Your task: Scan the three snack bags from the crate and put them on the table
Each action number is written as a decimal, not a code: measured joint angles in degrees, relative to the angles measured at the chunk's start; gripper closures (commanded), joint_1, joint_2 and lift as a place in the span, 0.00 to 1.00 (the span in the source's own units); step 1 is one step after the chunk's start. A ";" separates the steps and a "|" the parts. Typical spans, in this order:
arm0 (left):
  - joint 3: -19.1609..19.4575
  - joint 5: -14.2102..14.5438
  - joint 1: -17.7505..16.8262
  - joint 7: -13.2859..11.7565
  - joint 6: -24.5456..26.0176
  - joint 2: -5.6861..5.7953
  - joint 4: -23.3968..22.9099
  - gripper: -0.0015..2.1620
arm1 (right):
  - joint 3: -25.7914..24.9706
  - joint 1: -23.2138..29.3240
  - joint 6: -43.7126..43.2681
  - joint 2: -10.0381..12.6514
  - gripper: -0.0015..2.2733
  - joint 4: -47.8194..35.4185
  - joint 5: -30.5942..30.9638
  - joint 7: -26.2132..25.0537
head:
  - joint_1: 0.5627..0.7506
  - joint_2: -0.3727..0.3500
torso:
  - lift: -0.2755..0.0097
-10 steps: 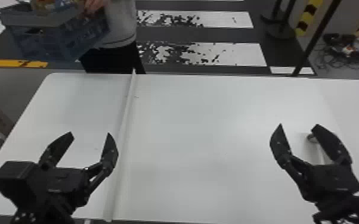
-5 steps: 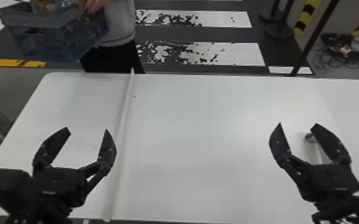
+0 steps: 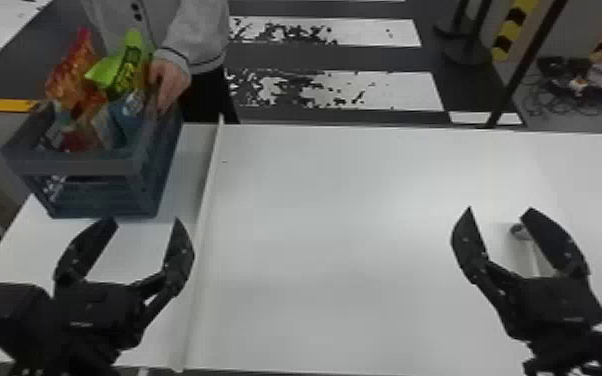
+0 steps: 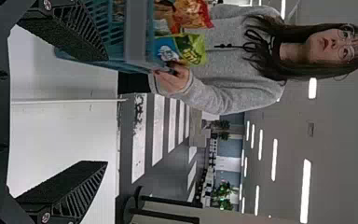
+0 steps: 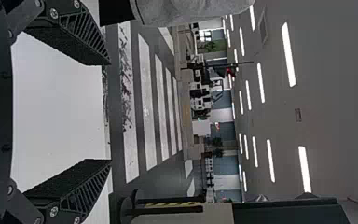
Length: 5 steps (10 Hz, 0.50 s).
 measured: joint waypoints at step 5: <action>1.50 0.69 0.09 -0.23 1.03 -0.02 -0.12 0.04 | -0.02 0.08 -0.18 0.07 0.07 0.06 0.00 0.00 | 0.70 0.54 | 0.64</action>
